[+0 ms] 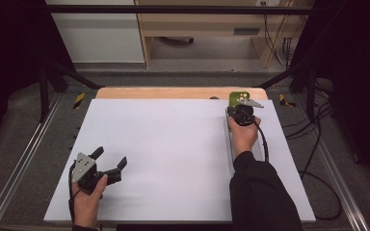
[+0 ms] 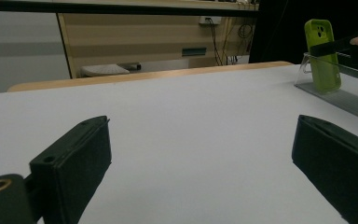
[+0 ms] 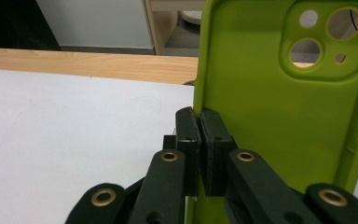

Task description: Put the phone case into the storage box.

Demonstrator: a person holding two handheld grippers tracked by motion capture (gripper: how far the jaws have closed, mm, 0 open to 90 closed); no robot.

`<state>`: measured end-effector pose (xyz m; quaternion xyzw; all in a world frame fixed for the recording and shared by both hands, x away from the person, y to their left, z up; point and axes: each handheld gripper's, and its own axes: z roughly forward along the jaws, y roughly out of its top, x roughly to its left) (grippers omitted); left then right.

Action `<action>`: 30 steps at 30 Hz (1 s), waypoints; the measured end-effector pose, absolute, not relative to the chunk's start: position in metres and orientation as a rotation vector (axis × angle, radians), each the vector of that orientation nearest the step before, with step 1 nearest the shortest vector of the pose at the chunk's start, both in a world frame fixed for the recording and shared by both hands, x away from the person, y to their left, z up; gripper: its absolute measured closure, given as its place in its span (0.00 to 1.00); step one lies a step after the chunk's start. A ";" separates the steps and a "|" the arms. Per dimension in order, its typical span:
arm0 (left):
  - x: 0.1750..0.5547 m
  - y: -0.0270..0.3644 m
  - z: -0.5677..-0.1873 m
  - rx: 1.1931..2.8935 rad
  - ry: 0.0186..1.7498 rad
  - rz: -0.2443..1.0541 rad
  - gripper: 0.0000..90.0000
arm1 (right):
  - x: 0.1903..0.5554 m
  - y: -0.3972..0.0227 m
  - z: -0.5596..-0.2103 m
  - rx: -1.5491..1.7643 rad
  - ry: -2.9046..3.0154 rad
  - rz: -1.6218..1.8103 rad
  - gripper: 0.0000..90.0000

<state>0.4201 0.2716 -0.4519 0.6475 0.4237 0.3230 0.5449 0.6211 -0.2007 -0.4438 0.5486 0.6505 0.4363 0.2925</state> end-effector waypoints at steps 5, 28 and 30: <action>0.420 0.272 -0.452 1.536 1.005 0.766 0.05 | 0.621 -0.200 -0.444 1.461 1.739 1.163 0.97; 0.420 0.272 -0.452 1.540 1.006 0.765 0.05 | 0.622 -0.201 -0.445 1.462 1.750 1.163 0.96; 0.420 0.272 -0.452 1.539 1.006 0.765 0.05 | 0.622 -0.201 -0.444 1.464 1.750 1.164 0.96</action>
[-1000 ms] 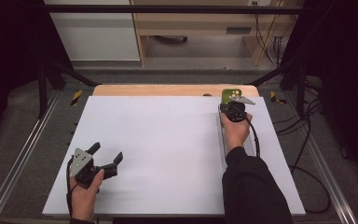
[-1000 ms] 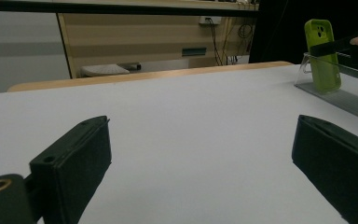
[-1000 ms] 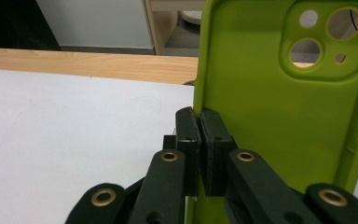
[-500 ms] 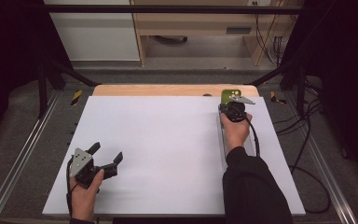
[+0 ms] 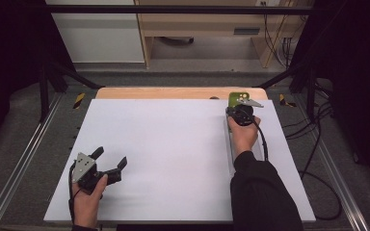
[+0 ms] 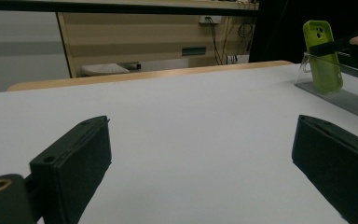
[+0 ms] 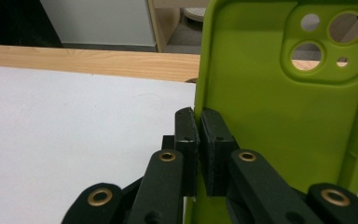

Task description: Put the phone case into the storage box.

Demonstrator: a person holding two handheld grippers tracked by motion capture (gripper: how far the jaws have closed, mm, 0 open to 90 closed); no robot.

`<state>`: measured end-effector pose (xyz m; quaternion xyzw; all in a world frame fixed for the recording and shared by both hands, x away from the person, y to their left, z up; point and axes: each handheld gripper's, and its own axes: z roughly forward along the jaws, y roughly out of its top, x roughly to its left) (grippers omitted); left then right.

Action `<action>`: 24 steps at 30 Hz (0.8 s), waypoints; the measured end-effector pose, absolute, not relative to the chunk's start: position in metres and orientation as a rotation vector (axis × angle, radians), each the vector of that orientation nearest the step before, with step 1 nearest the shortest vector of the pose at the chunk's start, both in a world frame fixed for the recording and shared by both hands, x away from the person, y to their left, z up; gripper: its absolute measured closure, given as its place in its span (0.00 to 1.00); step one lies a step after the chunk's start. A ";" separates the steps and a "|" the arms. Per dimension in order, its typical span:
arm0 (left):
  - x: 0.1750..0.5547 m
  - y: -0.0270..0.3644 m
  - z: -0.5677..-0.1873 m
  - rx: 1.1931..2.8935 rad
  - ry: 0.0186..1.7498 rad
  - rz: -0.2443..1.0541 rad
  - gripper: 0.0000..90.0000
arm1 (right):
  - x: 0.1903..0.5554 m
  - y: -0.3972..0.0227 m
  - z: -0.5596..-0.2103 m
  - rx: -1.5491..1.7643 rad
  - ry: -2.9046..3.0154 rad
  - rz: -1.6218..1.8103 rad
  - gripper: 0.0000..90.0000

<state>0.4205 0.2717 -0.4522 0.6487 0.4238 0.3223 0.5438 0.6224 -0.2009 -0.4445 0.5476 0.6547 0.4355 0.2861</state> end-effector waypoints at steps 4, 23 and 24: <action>0.420 0.272 -0.452 1.539 1.006 0.765 0.05 | 0.622 -0.201 -0.444 1.462 1.749 1.162 0.95; 0.421 0.272 -0.452 1.537 1.007 0.764 0.05 | 0.621 -0.201 -0.439 1.453 1.721 1.170 0.88; 0.421 0.272 -0.452 1.537 1.007 0.764 0.05 | 0.621 -0.201 -0.439 1.450 1.717 1.167 0.88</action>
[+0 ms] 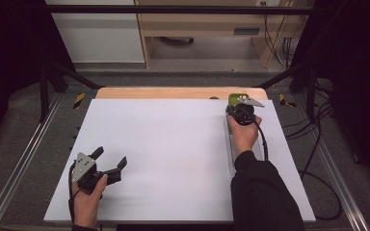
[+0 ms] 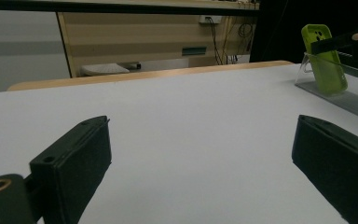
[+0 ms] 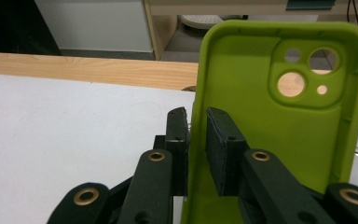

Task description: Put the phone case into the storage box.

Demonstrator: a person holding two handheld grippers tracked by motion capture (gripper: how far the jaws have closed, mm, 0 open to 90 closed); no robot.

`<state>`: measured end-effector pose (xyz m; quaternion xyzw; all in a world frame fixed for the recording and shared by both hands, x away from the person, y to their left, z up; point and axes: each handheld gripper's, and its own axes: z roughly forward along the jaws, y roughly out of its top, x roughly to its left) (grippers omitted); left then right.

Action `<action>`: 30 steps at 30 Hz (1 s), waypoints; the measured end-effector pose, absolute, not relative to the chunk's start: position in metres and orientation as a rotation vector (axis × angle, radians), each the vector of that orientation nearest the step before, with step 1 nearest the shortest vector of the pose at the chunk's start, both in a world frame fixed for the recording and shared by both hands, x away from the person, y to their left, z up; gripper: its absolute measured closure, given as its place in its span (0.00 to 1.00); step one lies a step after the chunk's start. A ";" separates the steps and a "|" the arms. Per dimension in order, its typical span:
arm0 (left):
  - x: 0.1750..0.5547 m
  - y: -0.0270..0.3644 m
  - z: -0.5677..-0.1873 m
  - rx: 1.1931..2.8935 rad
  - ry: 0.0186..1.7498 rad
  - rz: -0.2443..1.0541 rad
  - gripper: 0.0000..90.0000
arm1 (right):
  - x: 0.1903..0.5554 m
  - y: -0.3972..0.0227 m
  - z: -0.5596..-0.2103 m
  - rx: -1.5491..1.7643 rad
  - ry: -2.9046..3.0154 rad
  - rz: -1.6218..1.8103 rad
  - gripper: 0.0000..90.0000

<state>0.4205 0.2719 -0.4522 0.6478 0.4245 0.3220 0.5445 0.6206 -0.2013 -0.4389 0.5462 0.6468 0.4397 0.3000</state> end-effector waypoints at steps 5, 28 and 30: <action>0.421 0.272 -0.452 1.538 1.007 0.764 0.05 | 0.620 -0.202 -0.437 1.445 1.714 1.166 0.86; 0.420 0.272 -0.452 1.537 1.005 0.765 0.05 | 0.617 -0.207 -0.430 1.431 1.699 1.158 0.83; 0.420 0.272 -0.452 1.537 1.006 0.765 0.05 | 0.616 -0.207 -0.430 1.429 1.699 1.155 0.83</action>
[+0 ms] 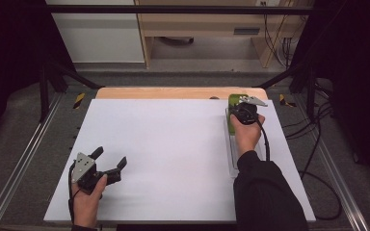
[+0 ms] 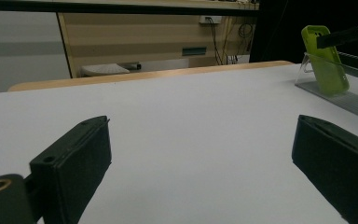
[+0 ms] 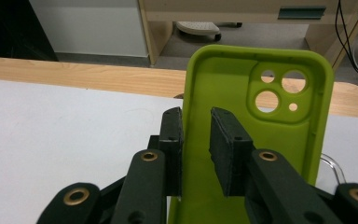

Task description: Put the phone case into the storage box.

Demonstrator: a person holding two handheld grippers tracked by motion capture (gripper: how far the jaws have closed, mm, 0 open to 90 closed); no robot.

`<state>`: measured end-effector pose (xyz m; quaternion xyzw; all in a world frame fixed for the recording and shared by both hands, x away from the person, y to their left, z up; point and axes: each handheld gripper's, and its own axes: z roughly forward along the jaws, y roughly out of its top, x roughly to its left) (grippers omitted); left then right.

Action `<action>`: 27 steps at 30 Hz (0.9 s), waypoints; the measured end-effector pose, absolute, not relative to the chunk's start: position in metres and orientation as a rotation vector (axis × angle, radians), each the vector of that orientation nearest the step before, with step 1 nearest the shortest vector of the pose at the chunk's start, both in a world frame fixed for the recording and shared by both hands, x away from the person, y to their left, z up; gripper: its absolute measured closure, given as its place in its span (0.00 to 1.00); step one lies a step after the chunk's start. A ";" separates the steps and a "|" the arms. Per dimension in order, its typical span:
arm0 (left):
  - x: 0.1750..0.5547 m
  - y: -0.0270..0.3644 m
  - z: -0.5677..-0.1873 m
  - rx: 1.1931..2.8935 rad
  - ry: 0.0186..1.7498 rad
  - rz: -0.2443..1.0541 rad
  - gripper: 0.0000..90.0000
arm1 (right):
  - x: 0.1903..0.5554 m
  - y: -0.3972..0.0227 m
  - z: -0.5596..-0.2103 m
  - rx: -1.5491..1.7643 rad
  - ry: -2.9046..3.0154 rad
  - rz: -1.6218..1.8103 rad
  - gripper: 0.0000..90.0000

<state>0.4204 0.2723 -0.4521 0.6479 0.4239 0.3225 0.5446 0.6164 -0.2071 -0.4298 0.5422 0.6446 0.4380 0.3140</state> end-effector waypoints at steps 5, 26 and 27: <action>0.420 0.272 -0.452 1.537 1.005 0.766 0.05 | 0.616 -0.207 -0.429 1.427 1.699 1.151 0.82; 0.420 0.272 -0.452 1.537 1.005 0.766 0.05 | 0.614 -0.207 -0.423 1.439 1.671 1.141 0.62; 0.420 0.272 -0.452 1.537 1.006 0.766 0.05 | 0.614 -0.208 -0.423 1.439 1.672 1.139 0.60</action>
